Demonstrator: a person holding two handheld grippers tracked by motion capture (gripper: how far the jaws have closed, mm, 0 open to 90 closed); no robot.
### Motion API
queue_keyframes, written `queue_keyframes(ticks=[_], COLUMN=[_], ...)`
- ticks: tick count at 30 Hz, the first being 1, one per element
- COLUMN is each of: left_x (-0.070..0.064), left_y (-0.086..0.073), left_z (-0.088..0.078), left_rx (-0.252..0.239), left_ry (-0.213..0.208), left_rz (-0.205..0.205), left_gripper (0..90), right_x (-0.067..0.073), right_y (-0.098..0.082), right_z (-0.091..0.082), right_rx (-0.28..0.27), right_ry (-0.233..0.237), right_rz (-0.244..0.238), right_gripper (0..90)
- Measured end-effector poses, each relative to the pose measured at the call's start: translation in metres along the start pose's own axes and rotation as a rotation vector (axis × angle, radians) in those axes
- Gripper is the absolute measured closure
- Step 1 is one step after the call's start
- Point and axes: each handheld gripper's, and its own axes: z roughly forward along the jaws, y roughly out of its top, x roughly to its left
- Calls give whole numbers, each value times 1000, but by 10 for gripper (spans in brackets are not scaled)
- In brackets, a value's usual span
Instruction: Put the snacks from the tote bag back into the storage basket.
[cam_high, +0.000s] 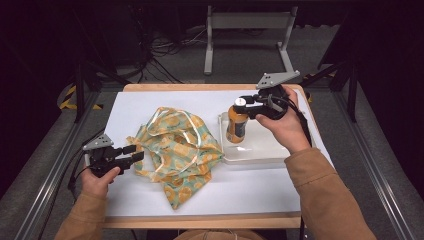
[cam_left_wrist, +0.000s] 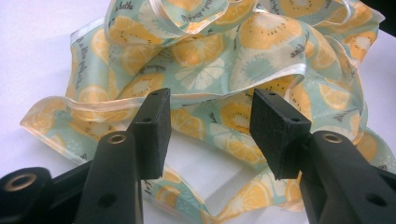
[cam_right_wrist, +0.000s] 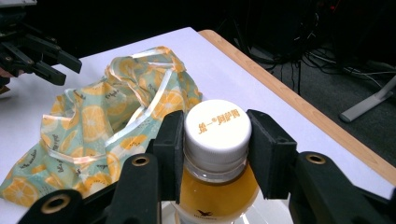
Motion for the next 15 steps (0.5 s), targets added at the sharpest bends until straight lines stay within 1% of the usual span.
queue_keyframes(ticks=[5,6,9,13,15], left_x=[0,0,0,1,0], left_y=[0,0,0,0,0], left_z=[1,1,2,2,2], left_rx=[3,5,13,14,15], left_ry=[1,3,-4,-3,-5], left_rz=[-1,5,-1,5,0], left_gripper=[491,490,488,486,486], right_x=[1,1,1,4,5], right_y=[-6,-7,-10,-13,-14], right_z=[2,3,4,6,7], right_rx=[13,15,27,42,52], right_ry=[3,4,6,7,8], right_rz=[-1,-1,1,-9,-11], right_gripper=[591,591,590,591,591])
